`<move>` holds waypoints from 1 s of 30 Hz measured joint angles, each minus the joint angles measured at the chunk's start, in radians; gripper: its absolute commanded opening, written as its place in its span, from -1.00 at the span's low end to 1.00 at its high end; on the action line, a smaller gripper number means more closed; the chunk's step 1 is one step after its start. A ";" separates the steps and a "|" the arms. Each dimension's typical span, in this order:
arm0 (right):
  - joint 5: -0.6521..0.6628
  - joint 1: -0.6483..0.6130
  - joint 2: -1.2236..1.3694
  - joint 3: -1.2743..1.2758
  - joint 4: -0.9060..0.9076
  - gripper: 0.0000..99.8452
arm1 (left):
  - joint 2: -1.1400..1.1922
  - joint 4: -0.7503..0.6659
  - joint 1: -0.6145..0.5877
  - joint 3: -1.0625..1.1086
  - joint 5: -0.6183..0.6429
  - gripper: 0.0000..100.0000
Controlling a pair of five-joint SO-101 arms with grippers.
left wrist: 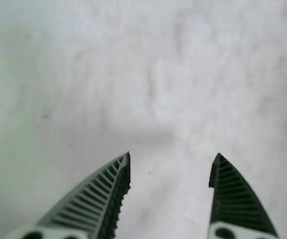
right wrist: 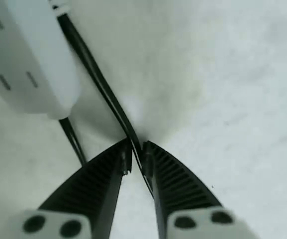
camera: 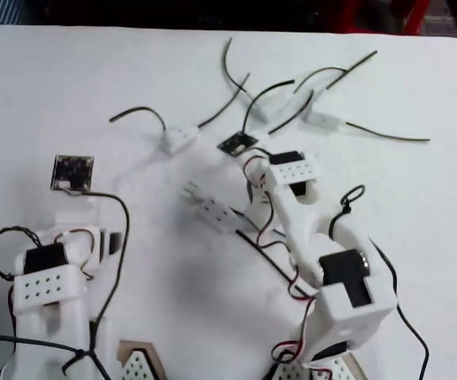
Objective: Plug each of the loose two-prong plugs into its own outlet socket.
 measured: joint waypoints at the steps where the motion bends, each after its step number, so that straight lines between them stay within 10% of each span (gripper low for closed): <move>1: 0.014 0.000 -0.034 0.000 0.017 -0.97 | 0.000 0.000 0.000 0.000 0.000 -0.49; 24: 0.041 0.190 -0.914 0.020 0.384 -0.96 | 0.000 0.000 0.000 0.000 0.000 -0.49; 30: -0.038 0.184 -0.916 0.167 0.333 -0.67 | 0.000 0.000 0.000 0.000 0.000 -0.49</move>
